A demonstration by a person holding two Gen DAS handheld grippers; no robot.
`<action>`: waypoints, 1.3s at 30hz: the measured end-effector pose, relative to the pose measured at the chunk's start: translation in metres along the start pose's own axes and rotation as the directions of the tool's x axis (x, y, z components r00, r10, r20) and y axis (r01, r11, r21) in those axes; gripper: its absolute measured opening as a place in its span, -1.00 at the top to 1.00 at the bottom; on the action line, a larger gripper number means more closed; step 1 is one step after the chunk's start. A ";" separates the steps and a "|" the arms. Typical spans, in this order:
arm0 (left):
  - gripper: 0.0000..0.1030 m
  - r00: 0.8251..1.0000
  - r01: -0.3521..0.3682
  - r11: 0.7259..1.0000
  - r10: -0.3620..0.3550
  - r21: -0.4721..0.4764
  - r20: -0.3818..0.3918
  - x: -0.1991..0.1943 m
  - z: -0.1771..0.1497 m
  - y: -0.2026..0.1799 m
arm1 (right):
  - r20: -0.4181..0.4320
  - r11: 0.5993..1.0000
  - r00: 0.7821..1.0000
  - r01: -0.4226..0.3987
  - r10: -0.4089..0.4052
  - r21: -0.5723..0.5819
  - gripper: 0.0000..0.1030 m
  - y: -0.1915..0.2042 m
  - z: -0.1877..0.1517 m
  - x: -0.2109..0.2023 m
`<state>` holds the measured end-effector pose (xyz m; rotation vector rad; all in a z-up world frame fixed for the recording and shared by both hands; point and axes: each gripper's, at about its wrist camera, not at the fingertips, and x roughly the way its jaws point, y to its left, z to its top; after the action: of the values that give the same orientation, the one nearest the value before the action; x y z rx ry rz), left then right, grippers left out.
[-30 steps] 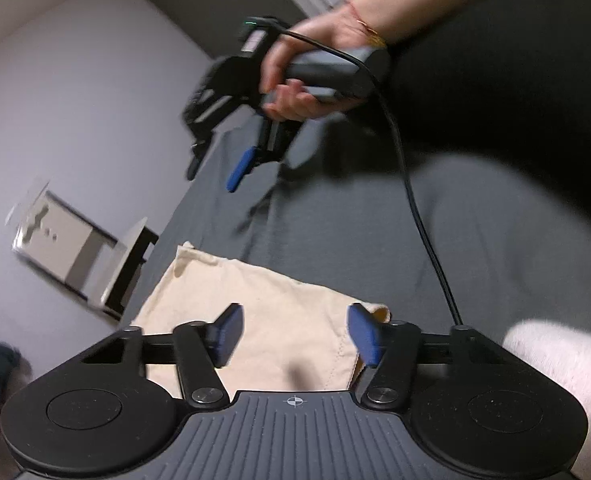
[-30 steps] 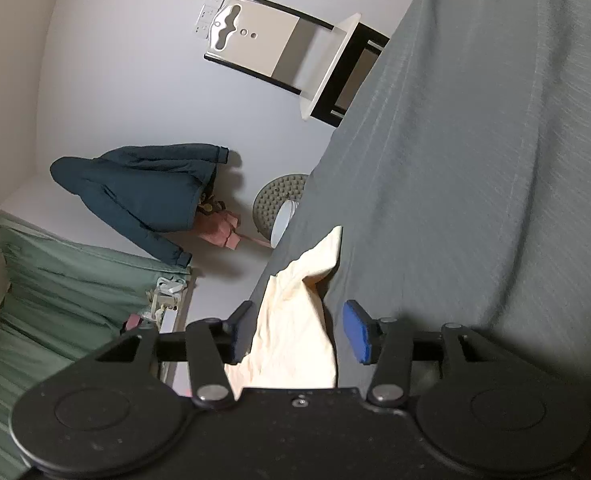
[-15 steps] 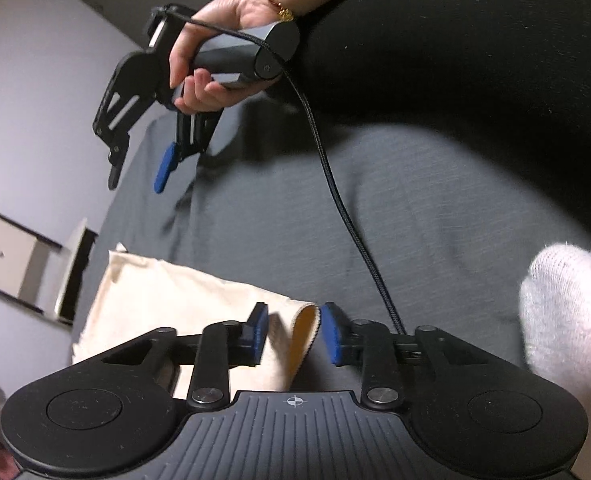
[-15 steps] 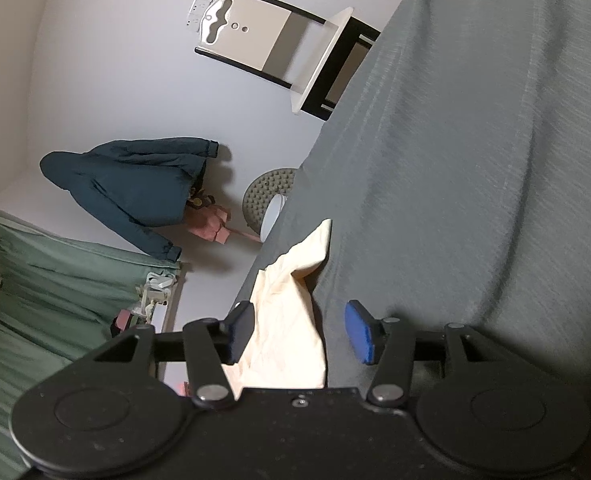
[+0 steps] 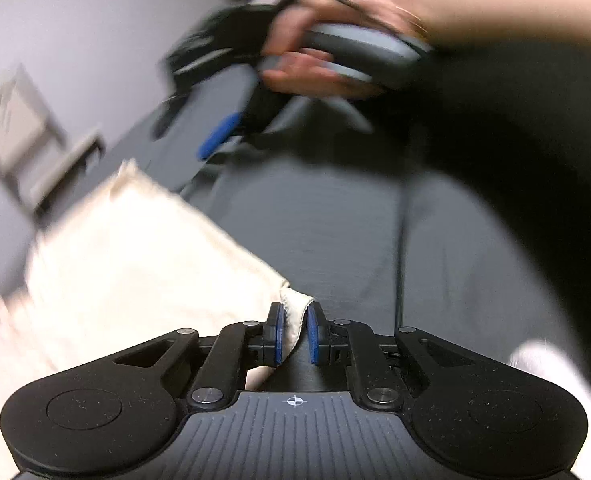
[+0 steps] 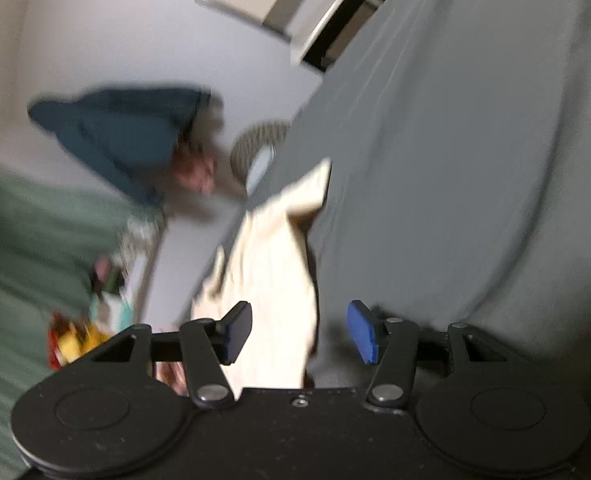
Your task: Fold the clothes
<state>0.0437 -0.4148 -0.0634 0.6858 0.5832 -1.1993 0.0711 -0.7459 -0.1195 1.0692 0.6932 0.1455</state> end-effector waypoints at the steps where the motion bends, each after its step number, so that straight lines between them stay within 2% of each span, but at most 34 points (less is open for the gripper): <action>1: 0.76 0.999 0.049 0.995 -0.047 -0.087 0.025 -0.002 -0.004 0.012 | -0.024 1.000 1.000 0.016 -0.017 -0.016 -0.01 0.002 -0.002 0.003; 3: 0.76 0.991 0.126 0.964 -0.113 -0.232 0.069 -0.004 -0.014 0.034 | -0.051 0.999 0.998 0.037 -0.039 -0.035 -0.01 0.006 -0.006 0.008; 4: 0.76 0.989 0.143 0.939 -0.124 -0.314 0.079 -0.003 -0.020 0.045 | -0.052 0.999 0.998 0.037 -0.039 -0.036 -0.02 0.006 -0.007 0.009; 7: 0.76 0.980 0.198 0.821 -0.161 -0.535 0.116 -0.001 -0.038 0.079 | -0.039 0.999 0.999 0.032 -0.033 -0.022 -0.03 0.003 -0.008 0.005; 10: 0.75 0.975 0.222 0.698 -0.155 -0.680 0.159 -0.004 -0.056 0.102 | -0.029 1.000 0.999 0.031 -0.031 -0.007 -0.04 0.000 -0.008 0.002; 11: 0.75 0.974 0.227 0.674 -0.156 -0.703 0.164 -0.004 -0.060 0.107 | -0.027 1.000 0.999 0.031 -0.031 -0.002 -0.04 0.000 -0.008 0.002; 15: 0.68 0.975 0.220 0.660 -0.161 -0.718 0.151 -0.005 -0.066 0.113 | -0.018 0.999 0.999 0.031 -0.031 0.015 -0.04 -0.001 -0.008 0.002; 19: 0.67 0.973 0.231 0.624 -0.138 -0.747 0.185 -0.010 -0.068 0.113 | -0.017 0.999 0.999 0.037 -0.037 0.011 -0.04 0.000 -0.009 0.003; 20: 0.66 0.977 0.213 0.633 -0.114 -0.744 0.183 -0.013 -0.069 0.113 | -0.016 0.999 0.999 0.038 -0.038 0.011 -0.04 0.000 -0.009 0.003; 21: 0.66 0.980 0.192 0.654 -0.090 -0.732 0.176 -0.015 -0.069 0.112 | -0.014 0.999 0.999 0.040 -0.039 0.010 -0.04 0.000 -0.009 0.003; 24: 0.66 0.989 0.099 0.751 0.001 -0.653 0.151 -0.020 -0.060 0.107 | -0.009 0.999 0.999 0.044 -0.044 0.009 -0.04 0.001 -0.009 0.003; 27: 0.66 0.986 -0.006 0.852 0.092 -0.524 0.139 -0.024 -0.048 0.091 | -0.003 0.999 0.999 0.048 -0.048 0.008 -0.04 0.002 -0.009 0.003; 28: 0.66 0.984 -0.032 0.879 0.112 -0.475 0.140 -0.025 -0.044 0.086 | -0.002 0.999 0.999 0.050 -0.050 0.008 -0.04 0.002 -0.009 0.003; 30: 0.66 0.980 -0.071 0.916 0.137 -0.394 0.142 -0.025 -0.037 0.077 | 0.002 0.999 0.999 0.053 -0.053 0.007 -0.04 0.002 -0.009 0.003; 33: 0.66 0.978 -0.099 0.950 0.148 -0.297 0.148 -0.025 -0.026 0.068 | 0.005 0.999 0.999 0.051 -0.051 0.014 -0.04 0.001 -0.009 0.004; 36: 0.66 0.978 -0.096 0.959 0.141 -0.266 0.153 -0.023 -0.018 0.065 | 0.006 0.999 0.999 0.050 -0.050 0.019 -0.04 0.001 -0.010 0.004; 39: 0.66 0.980 -0.060 0.965 0.106 -0.254 0.169 -0.026 -0.016 0.064 | 0.007 0.999 0.999 0.049 -0.049 0.021 -0.04 0.001 -0.010 0.005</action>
<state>0.0980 -0.3733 -0.0444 0.3805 0.5348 -1.0746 0.0688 -0.7357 -0.1239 1.0709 0.7152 0.0921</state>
